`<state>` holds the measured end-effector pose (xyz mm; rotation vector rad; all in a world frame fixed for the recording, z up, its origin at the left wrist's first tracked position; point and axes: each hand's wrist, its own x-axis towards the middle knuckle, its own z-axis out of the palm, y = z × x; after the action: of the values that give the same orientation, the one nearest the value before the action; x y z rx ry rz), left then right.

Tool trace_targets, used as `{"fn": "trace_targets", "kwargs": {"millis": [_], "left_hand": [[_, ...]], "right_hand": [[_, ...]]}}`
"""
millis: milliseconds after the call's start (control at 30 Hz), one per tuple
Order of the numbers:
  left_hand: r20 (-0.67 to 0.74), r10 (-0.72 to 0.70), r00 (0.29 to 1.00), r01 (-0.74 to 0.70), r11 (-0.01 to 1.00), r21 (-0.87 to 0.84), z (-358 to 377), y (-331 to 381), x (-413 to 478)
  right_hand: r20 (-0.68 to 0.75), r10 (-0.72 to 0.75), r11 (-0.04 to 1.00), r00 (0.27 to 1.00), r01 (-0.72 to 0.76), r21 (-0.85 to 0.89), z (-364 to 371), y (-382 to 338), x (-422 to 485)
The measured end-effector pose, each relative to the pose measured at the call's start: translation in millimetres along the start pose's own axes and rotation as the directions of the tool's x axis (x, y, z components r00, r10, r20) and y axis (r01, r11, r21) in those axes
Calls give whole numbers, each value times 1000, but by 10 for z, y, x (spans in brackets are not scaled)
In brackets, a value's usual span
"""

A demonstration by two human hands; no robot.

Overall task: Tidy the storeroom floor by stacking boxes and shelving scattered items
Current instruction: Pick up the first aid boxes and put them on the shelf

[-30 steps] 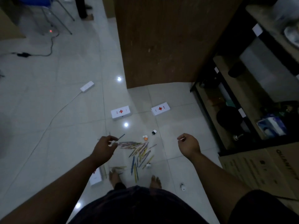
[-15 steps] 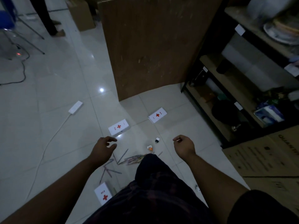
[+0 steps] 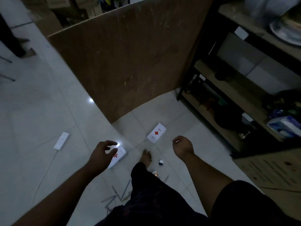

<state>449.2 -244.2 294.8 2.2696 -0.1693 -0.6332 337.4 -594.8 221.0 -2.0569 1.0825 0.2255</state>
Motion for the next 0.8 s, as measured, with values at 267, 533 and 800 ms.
{"fn": "trace_targets", "kwargs": {"millis": [267, 533, 800], "left_hand": [[160, 57, 986, -72, 993, 91, -74, 775, 1652], [307, 100, 947, -106, 994, 6, 299, 1217, 2364], [443, 4, 897, -46, 995, 83, 1066, 994, 2902]], "right_hand": [[72, 115, 992, 991, -118, 41, -215, -757, 1097], [-35, 285, 937, 958, -271, 220, -306, -564, 1279], [-44, 447, 846, 893, -406, 347, -196, -187, 1199]]}}
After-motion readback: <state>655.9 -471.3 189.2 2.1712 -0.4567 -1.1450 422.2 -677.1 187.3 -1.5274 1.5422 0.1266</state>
